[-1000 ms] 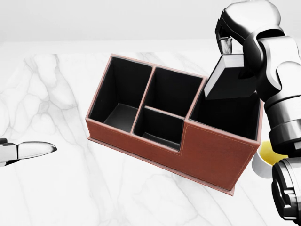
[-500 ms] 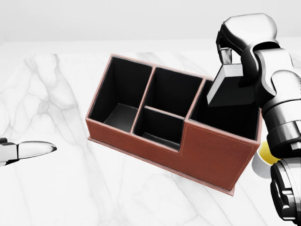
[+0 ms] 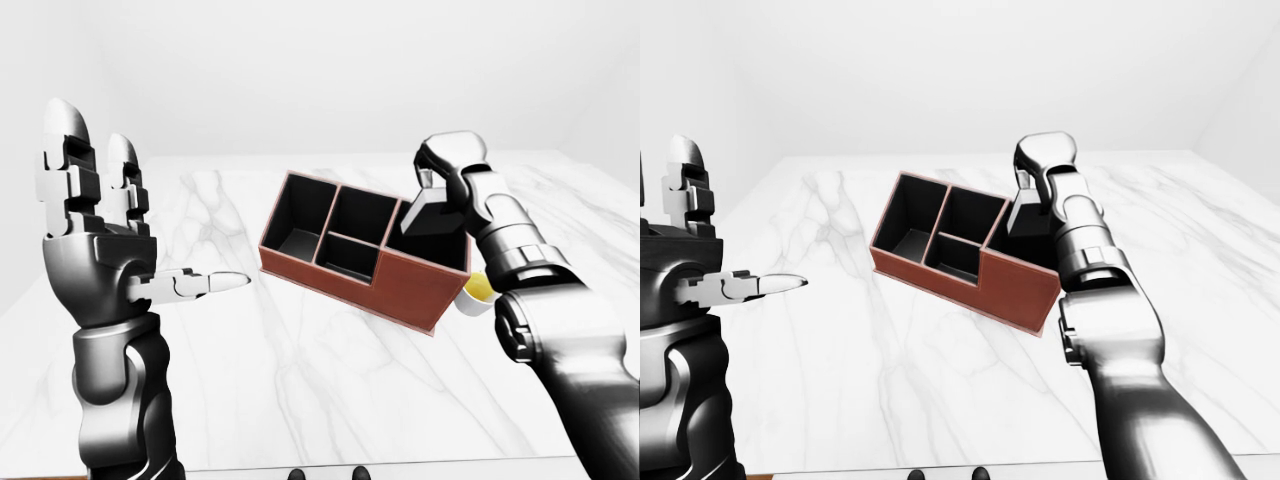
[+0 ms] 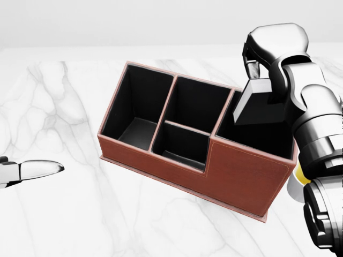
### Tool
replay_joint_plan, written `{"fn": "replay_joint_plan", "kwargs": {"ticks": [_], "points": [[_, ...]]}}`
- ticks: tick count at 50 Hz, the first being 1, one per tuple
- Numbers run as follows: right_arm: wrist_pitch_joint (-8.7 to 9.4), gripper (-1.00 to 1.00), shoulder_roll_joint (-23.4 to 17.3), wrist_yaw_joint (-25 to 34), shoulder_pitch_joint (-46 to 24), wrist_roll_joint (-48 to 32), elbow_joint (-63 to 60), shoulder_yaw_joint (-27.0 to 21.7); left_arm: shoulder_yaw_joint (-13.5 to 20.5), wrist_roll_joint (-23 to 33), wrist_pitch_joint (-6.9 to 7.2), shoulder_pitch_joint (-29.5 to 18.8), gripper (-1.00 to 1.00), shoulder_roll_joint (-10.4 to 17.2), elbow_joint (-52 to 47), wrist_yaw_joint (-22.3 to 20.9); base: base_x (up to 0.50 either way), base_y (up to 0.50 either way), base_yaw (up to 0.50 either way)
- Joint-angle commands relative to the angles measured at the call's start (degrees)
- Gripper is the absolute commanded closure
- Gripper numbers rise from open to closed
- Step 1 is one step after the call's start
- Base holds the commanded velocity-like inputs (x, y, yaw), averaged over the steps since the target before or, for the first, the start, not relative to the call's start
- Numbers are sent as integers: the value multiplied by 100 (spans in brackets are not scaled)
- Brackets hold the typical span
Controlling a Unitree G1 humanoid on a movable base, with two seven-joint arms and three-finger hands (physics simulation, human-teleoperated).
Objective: Pick up the book and place it in the right compartment of the caddy.
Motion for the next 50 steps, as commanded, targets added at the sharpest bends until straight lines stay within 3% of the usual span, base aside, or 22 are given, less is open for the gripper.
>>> {"fn": "replay_joint_plan", "kwargs": {"ticks": [1,22,50], "points": [[0,100,37,-344,-95,-126,207,37,-3,8,0,1,-100,-3,18,9,0,0,0],[13,100,133,-791,-69,-176,616,67,-14,58,0,7,-100,-6,72,13,0,0,0],[312,100,244,-1052,5,-252,861,60,2,76,0,-24,-100,6,149,54,0,0,0]]}}
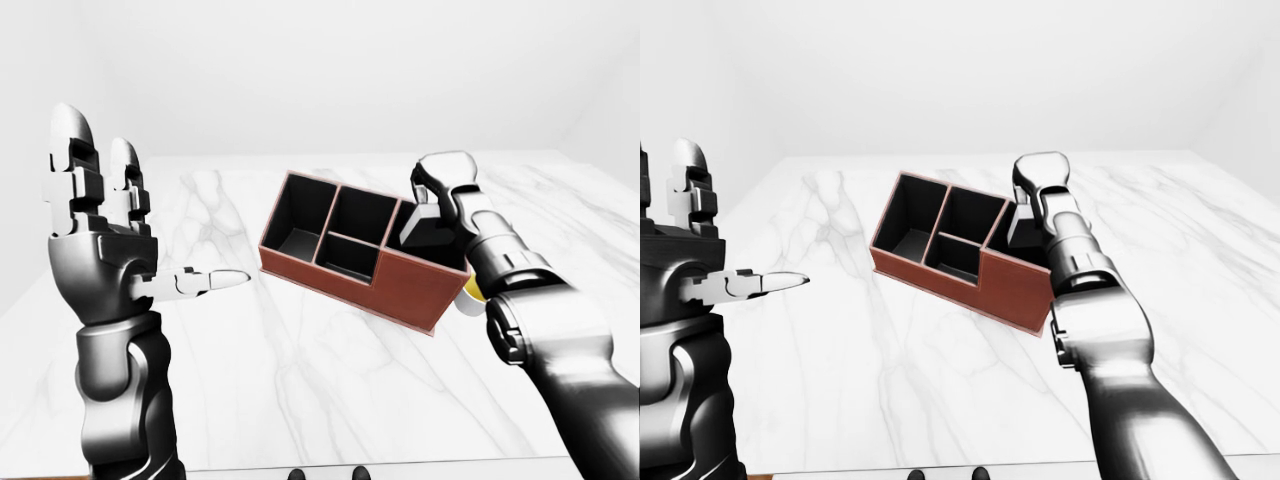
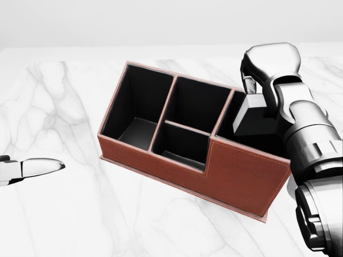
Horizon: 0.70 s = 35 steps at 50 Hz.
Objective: Pick up the book and place it in the right compartment of the caddy.
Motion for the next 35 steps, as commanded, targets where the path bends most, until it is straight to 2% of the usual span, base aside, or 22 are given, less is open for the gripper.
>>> {"fn": "replay_joint_plan", "kwargs": {"ticks": [1,35], "points": [[164,100,35,-222,-17,-77,26,-8,6,16,0,-14,-100,7,40,13,0,0,0],[484,100,108,-361,126,-143,161,-72,11,-2,0,-18,-100,13,60,38,0,0,0]]}}
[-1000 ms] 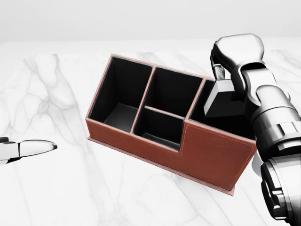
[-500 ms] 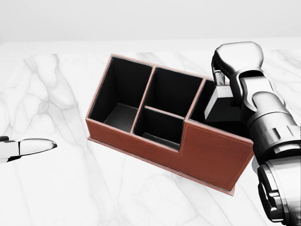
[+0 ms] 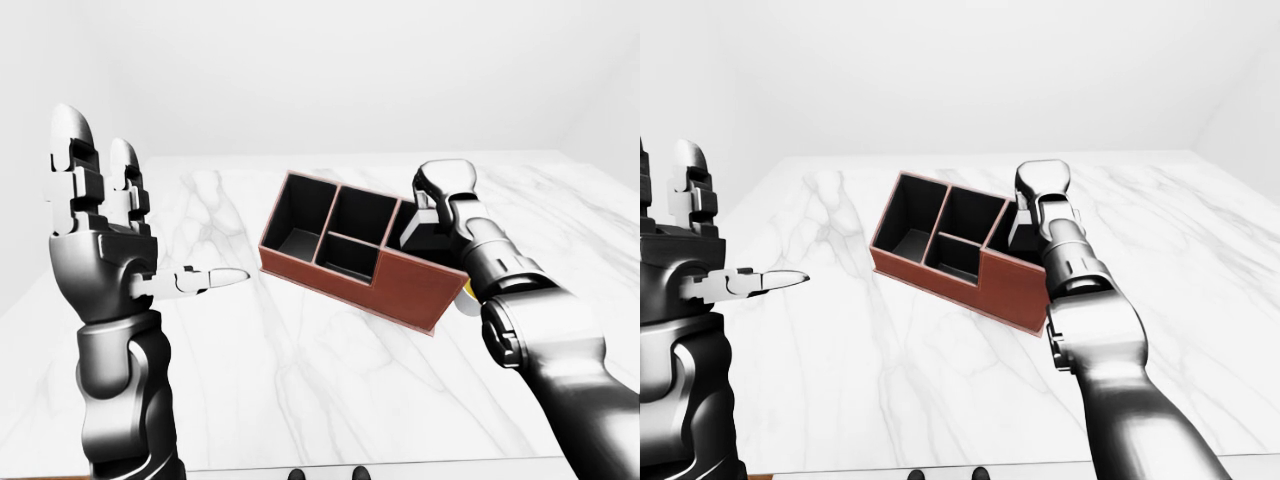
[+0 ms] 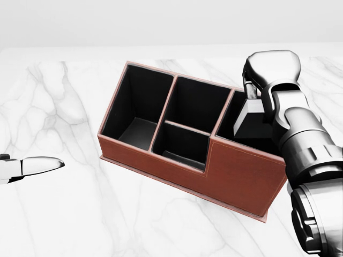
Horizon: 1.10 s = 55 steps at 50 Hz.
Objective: Pick up the book and place it in the right compartment of the caddy.
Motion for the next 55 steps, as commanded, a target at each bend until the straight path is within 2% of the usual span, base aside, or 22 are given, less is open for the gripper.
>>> {"fn": "replay_joint_plan", "kwargs": {"ticks": [1,16,32,54,55], "points": [[118,100,-28,-131,22,-132,25,44,2,-8,0,9,-100,-1,-2,4,0,0,0],[259,100,44,-210,203,-166,101,-19,9,-10,0,2,-100,-1,26,24,0,0,0],[313,100,117,-271,314,-197,135,-76,-5,-3,0,17,-100,-6,27,28,0,0,0],[196,100,198,-412,387,-226,156,-113,-16,8,0,22,-100,-19,26,39,0,0,-1],[193,82,197,-415,384,-228,156,-113,-15,7,0,21,-100,-19,24,39,0,0,0]]}}
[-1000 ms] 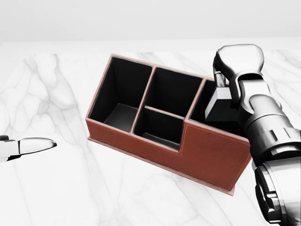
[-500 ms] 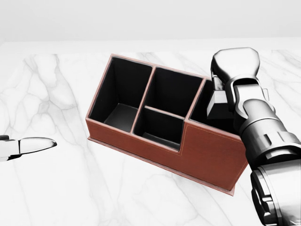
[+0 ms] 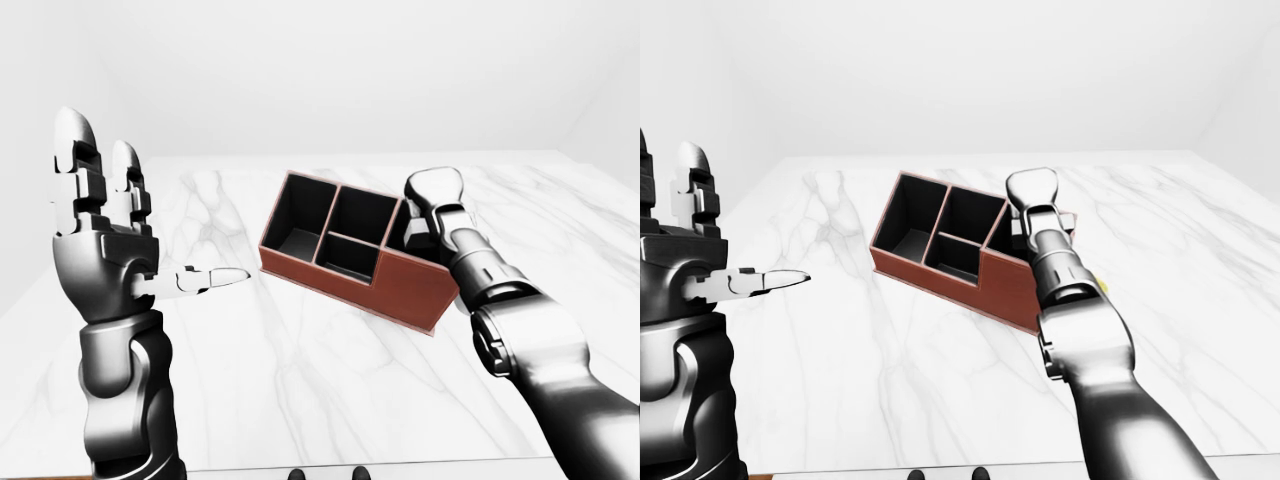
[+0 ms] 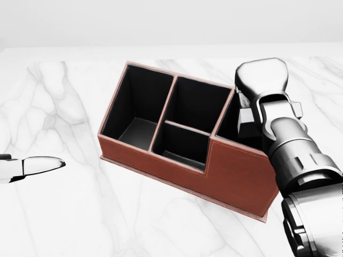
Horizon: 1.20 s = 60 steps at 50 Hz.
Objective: Pick up the book and place it in the right compartment of the caddy.
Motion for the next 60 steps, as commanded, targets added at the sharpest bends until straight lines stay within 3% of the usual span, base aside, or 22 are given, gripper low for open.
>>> {"fn": "replay_joint_plan", "kwargs": {"ticks": [1,2,3,43,49,60], "points": [[-40,43,-53,-41,131,210,202,-362,6,-2,0,8,-100,-1,-19,6,0,0,-1],[-44,29,-54,-55,130,209,202,-362,6,-2,0,9,-100,-1,-21,5,0,0,0],[-37,-100,-46,-96,130,199,200,-354,6,-5,0,11,-100,-3,-24,4,0,0,0],[-154,-100,-141,-31,-71,239,143,-310,15,-37,0,8,-100,8,-36,-9,0,0,0],[-306,-100,-230,62,-171,338,90,-301,7,-35,0,16,-100,1,-52,-15,0,0,0],[-767,-100,-523,270,-497,769,-187,-321,10,-56,0,18,-100,2,-98,-43,0,0,0]]}}
